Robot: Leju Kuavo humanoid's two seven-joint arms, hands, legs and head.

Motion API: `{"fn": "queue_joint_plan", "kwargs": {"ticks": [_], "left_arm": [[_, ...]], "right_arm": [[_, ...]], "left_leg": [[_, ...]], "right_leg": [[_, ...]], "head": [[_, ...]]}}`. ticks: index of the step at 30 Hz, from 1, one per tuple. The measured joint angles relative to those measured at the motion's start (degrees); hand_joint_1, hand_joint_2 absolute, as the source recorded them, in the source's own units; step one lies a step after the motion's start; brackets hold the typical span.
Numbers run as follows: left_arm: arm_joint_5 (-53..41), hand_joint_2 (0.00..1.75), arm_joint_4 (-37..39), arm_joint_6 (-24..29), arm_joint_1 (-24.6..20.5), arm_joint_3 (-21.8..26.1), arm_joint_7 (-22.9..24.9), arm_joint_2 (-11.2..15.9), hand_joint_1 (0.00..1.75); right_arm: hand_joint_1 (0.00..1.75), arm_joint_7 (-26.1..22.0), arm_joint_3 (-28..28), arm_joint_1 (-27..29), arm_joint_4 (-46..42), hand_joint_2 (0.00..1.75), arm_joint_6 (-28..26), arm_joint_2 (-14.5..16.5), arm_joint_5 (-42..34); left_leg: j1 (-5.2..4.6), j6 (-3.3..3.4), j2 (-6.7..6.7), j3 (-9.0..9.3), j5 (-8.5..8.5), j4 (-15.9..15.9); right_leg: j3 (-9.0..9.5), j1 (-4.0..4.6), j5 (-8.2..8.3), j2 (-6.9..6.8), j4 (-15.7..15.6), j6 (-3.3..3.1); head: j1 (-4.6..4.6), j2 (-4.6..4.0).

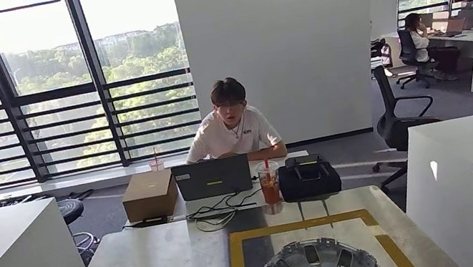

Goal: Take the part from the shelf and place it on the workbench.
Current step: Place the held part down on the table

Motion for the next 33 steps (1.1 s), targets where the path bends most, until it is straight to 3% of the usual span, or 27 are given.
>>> {"fn": "queue_joint_plan", "kwargs": {"ticks": [2, 4, 6, 7, 8, 10, 12, 16, 17, 19, 21, 22, 23, 25, 27, 31, 33], "left_arm": [[-3.6, 1.75, 3.0, 0.8, -1.4, 0.0, 1.0, 0.3, 1.31], [-6.7, 1.75, 6.1, 1.5, -2.4, 0.0, 2.1, 0.5, 1.31], [-9.4, 1.75, 9.2, 1.9, -2.7, 0.1, 3.1, 0.5, 1.31], [-10.6, 1.75, 10.5, 2.1, -2.8, 0.2, 3.6, 0.5, 1.31], [-11.8, 1.75, 11.8, 2.4, -2.9, 0.3, 4.0, 0.5, 1.31], [-13.7, 1.75, 13.8, 2.9, -3.6, 0.9, 4.9, 0.4, 1.31], [-15.5, 1.75, 15.5, 3.3, -4.1, 1.8, 5.7, 0.3, 1.31], [-18.3, 1.75, 18.5, 3.0, -4.1, 3.8, 6.7, 0.1, 1.31], [-18.7, 1.75, 19.4, 3.0, -4.0, 4.4, 6.7, -0.1, 1.31], [-19.7, 1.75, 21.3, 3.2, -3.4, 5.6, 6.3, -0.3, 1.31], [-20.9, 1.75, 23.3, 3.5, -2.1, 6.6, 5.6, -0.5, 1.31], [-21.4, 1.75, 24.1, 3.6, -1.5, 7.1, 5.2, -0.6, 1.31], [-21.8, 1.75, 24.9, 3.7, -0.9, 7.5, 4.8, -0.7, 1.31], [-22.2, 1.75, 26.3, 3.7, -0.3, 8.1, 4.2, -0.8, 1.31], [-22.5, 1.75, 27.6, 3.8, 0.0, 8.8, 3.6, -0.9, 1.31], [-22.9, 1.75, 29.9, 4.9, 1.6, 10.1, 2.4, -1.2, 1.31], [-23.0, 1.75, 30.5, 5.6, 2.4, 10.8, 2.2, -1.3, 1.31]], "right_arm": [[0.00, 0.3, 0.2, 0.0, -0.4, 0.00, 0.0, -0.1, 0.0], [0.00, 0.6, 0.2, 0.0, -0.7, 0.00, 0.0, -0.1, 0.0], [0.00, 0.9, 0.3, 0.0, -1.0, 0.00, 0.0, -0.2, 0.0], [0.00, 1.0, 0.3, 0.0, -1.1, 0.00, 0.0, -0.2, -0.1], [0.00, 1.0, 0.3, 0.0, -1.3, 0.00, 0.0, -0.2, -0.1], [0.00, 1.1, 0.3, 0.0, -1.7, 0.00, 0.2, -0.2, -0.2], [0.00, 1.0, 0.4, 0.0, -2.0, 0.00, 0.4, -0.2, -0.3], [0.00, 1.3, 0.6, 0.0, -2.4, 0.00, 0.7, -0.4, -0.3], [0.00, 1.5, 0.7, 0.0, -2.5, 0.00, 0.8, -0.5, -0.2], [0.00, 2.0, 0.9, 0.0, -2.7, 0.00, 0.9, -0.6, 0.0], [0.00, 2.4, 1.2, 0.0, -3.0, 0.00, 1.1, -0.8, 0.2], [0.00, 2.5, 1.3, 0.0, -3.1, 0.00, 1.1, -0.9, 0.3], [0.00, 2.5, 1.3, 0.0, -3.2, 0.00, 1.2, -1.0, 0.4], [0.00, 2.6, 1.5, -0.2, -3.5, 0.00, 1.2, -1.1, 0.5], [0.00, 2.8, 1.7, -0.5, -3.8, 0.00, 1.3, -1.3, 0.7], [0.00, 3.2, 2.1, -0.9, -4.5, 0.00, 1.6, -1.3, 0.9], [0.00, 3.4, 2.2, -1.0, -4.7, 0.00, 1.6, -1.3, 1.1]], "left_leg": [[0.26, -0.68, 0.03, -1.84, -2.29, 3.9], [0.60, -1.24, 0.03, -5.49, -5.55, 11.3], [0.80, -1.42, 0.03, -8.16, -6.39, 15.9], [0.84, -1.34, 0.03, -8.02, -5.21, 15.0], [0.81, -1.12, 0.03, -6.88, -3.29, 12.2], [0.53, -0.28, 0.05, -3.20, 0.36, 4.4], [0.11, 0.38, 0.10, -1.19, 1.29, 0.2], [0.13, 1.23, 0.16, -0.16, 1.75, -1.5], [0.28, 1.52, 0.19, 0.16, 2.04, -1.9], [0.31, 1.84, 0.23, 0.22, 2.23, -2.1], [0.22, 1.83, 0.20, 0.17, 2.18, -2.1], [0.22, 1.77, 0.15, 0.15, 2.13, -2.0], [0.27, 1.64, 0.08, 0.12, 2.01, -1.8], [0.29, 1.07, -0.06, -0.14, 1.51, -1.0], [0.13, 0.41, -0.13, -0.57, 0.96, -0.1], [0.32, -0.35, -0.08, -0.99, 0.28, 0.7], [0.61, -0.95, -0.02, -2.65, -2.07, 4.4]], "right_leg": [[0.14, -0.29, 0.04, 0.02, -0.1, -0.60], [0.18, -0.18, -0.04, 0.03, -0.1, -0.90], [0.23, -0.10, -0.08, 0.12, -0.1, -0.95], [0.28, -0.06, -0.09, 0.19, -0.1, -0.96], [0.37, 0.00, -0.10, 0.28, -0.1, -0.95], [0.48, 0.19, -0.12, 0.39, -0.1, -0.91], [0.39, 0.32, -0.13, 0.41, -0.2, -0.65], [-0.29, 0.42, -0.76, 0.26, 0.8, 0.25], [-1.28, 0.47, -1.77, 0.20, 2.9, 0.18], [-4.79, 0.38, -4.74, 0.15, 10.0, -0.11], [-7.74, 0.25, -6.32, 0.15, 15.7, 0.23], [-7.79, 0.14, -5.89, 0.13, 15.6, 0.68], [-6.68, -0.02, -4.66, 0.10, 13.2, 1.22], [-2.69, -0.26, -1.82, 0.04, 5.5, 1.99], [-0.45, -0.26, -0.64, 0.13, 1.2, 1.47], [-0.25, -0.23, -0.62, 0.27, 0.8, -0.09], [-0.13, -0.44, -0.60, 0.29, 0.8, -0.54]], "head": [[-0.13, 0.00], [-0.27, 0.00], [-0.33, 0.00], [-0.37, 0.00], [-0.41, -0.01], [-0.42, -0.01], [-0.40, 0.00], [-0.36, -0.01], [-0.27, -0.01], [-0.14, -0.01], [-0.04, -0.01], [0.00, 0.00], [0.03, 0.00], [0.12, -0.01], [0.09, -0.01], [-0.08, -0.01], [-0.20, 0.00]]}}
